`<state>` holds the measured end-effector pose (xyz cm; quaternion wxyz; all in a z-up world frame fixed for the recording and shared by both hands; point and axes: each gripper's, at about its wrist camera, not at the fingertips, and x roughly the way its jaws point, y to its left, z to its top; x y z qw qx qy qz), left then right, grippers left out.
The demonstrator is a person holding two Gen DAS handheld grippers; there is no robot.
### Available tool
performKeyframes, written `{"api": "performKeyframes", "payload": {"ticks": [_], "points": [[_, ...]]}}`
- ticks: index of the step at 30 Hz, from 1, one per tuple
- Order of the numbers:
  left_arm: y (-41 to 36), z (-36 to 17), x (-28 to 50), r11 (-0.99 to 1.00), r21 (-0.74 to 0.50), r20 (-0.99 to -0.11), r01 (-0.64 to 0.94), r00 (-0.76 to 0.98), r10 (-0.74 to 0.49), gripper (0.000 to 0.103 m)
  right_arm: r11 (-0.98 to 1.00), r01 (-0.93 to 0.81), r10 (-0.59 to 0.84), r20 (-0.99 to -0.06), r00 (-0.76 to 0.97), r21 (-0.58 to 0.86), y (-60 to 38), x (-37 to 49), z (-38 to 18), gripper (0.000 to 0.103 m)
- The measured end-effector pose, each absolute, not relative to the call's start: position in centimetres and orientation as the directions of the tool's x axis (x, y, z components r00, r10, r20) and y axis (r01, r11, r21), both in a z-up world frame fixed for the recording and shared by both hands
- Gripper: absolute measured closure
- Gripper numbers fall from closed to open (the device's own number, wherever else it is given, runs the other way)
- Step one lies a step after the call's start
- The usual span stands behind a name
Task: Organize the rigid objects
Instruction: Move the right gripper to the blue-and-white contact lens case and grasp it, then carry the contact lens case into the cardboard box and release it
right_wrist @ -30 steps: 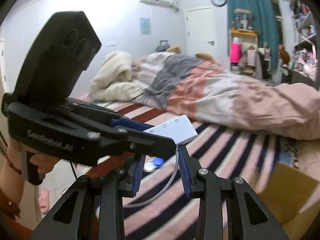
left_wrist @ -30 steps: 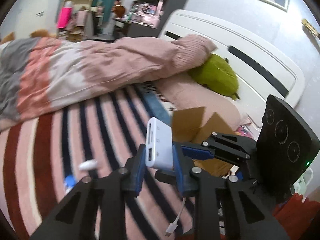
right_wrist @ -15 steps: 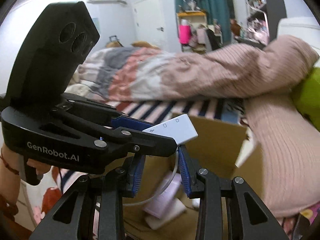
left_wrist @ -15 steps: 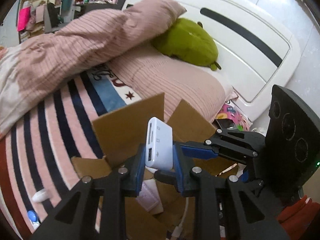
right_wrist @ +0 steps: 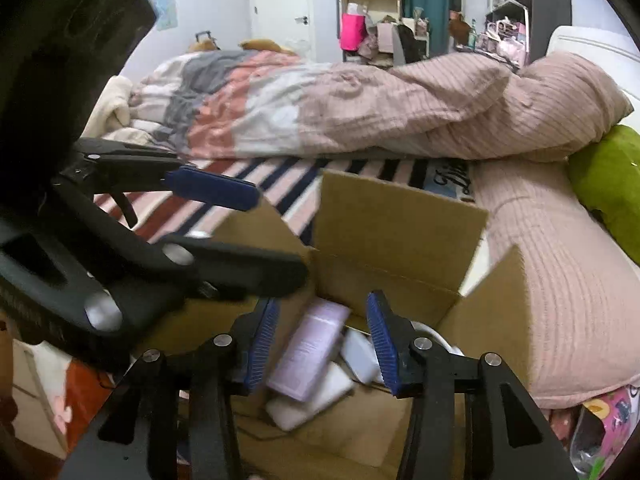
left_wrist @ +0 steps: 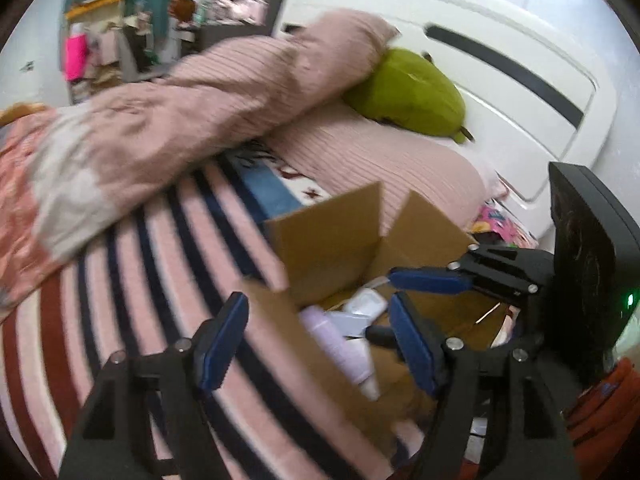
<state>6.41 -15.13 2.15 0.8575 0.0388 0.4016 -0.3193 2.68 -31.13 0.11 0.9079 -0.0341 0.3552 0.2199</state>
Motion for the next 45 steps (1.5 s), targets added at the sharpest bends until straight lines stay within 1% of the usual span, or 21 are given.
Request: {"api": "performKeyframes", "payload": {"ticks": [4, 8, 10, 11, 12, 14, 22, 27, 28, 29, 30, 31, 35, 39, 43, 44, 45], "points": [[-8.6, 3.1, 5.1, 0.855, -0.185, -0.689, 0.485, 0.556, -0.465, 0.033, 0.868, -0.489, 0.429, -0.62, 0.656, 0.084, -27.5, 2.2, 2.0, 0.061], [-1.3, 2.5, 3.7, 0.918, -0.173, -0.681, 0.356, 0.63, -0.373, 0.033, 0.801, -0.592, 0.512, -0.615, 0.599, 0.09, -21.7, 1.9, 2.7, 0.06], [1.7, 1.8, 3.1, 0.935, -0.184, -0.682, 0.304, 0.646, -0.344, 0.032, 0.754, -0.647, 0.56, -0.626, 0.543, 0.113, -18.4, 2.1, 2.4, 0.055], [3.3, 1.3, 2.9, 0.942, -0.192, -0.682, 0.275, 0.652, -0.33, 0.032, 0.732, -0.67, 0.578, -0.634, 0.513, 0.125, -16.7, 2.3, 2.0, 0.049], [4.5, 0.8, 2.6, 0.947, -0.196, -0.684, 0.254, 0.657, -0.318, 0.031, 0.717, -0.684, 0.587, -0.642, 0.493, 0.13, -15.3, 2.4, 1.6, 0.047], [7.1, -0.8, 2.1, 0.96, -0.198, -0.691, 0.2, 0.666, -0.281, 0.025, 0.692, -0.709, 0.591, -0.671, 0.448, 0.136, -12.0, 3.3, -0.1, 0.047], [12.7, -6.5, 2.1, 0.975, -0.201, -0.732, 0.092, 0.647, -0.212, 0.025, 0.679, -0.728, 0.518, -0.767, 0.38, 0.098, -3.4, 7.8, -9.4, 0.047], [14.5, -9.0, 2.3, 0.972, -0.224, -0.754, 0.065, 0.62, -0.215, 0.025, 0.708, -0.7, 0.488, -0.782, 0.387, 0.095, -1.4, 9.9, -12.5, 0.047], [14.7, -9.3, 2.4, 0.972, -0.227, -0.758, 0.06, 0.616, -0.216, 0.025, 0.716, -0.693, 0.482, -0.782, 0.395, 0.091, -1.2, 10.3, -12.8, 0.047], [14.8, -9.5, 2.5, 0.972, -0.23, -0.761, 0.057, 0.612, -0.216, 0.025, 0.72, -0.689, 0.481, -0.777, 0.406, 0.086, -1.1, 10.4, -13.0, 0.055], [14.9, -9.7, 2.4, 0.971, -0.232, -0.762, 0.056, 0.61, -0.218, 0.025, 0.722, -0.687, 0.478, -0.774, 0.415, 0.078, -1.1, 10.3, -12.9, 0.067], [14.7, -9.7, 2.3, 0.971, -0.234, -0.763, 0.056, 0.608, -0.219, 0.025, 0.724, -0.687, 0.471, -0.772, 0.427, 0.062, -1.0, 10.2, -12.8, 0.076], [13.7, -8.8, 1.9, 0.966, -0.245, -0.753, 0.078, 0.612, -0.241, 0.025, 0.706, -0.707, 0.484, -0.753, 0.446, 0.036, -1.4, 8.9, -11.8, 0.077], [11.9, -6.8, 1.4, 0.957, -0.262, -0.728, 0.122, 0.627, -0.279, 0.025, 0.678, -0.732, 0.542, -0.714, 0.443, 0.06, -2.5, 7.1, -9.6, 0.077], [8.9, -3.9, 0.3, 0.926, -0.312, -0.673, 0.212, 0.638, -0.373, 0.027, 0.634, -0.77, 0.618, -0.65, 0.442, 0.079, -4.6, 4.2, -5.7, 0.077], [8.3, -3.4, 0.2, 0.918, -0.323, -0.663, 0.231, 0.637, -0.394, 0.031, 0.628, -0.773, 0.631, -0.637, 0.444, 0.083, -5.2, 3.6, -4.8, 0.077], [7.6, -2.8, 0.1, 0.909, -0.333, -0.653, 0.251, 0.634, -0.414, 0.041, 0.624, -0.777, 0.643, -0.622, 0.447, 0.086, -5.9, 3.1, -4.0, 0.077]]}}
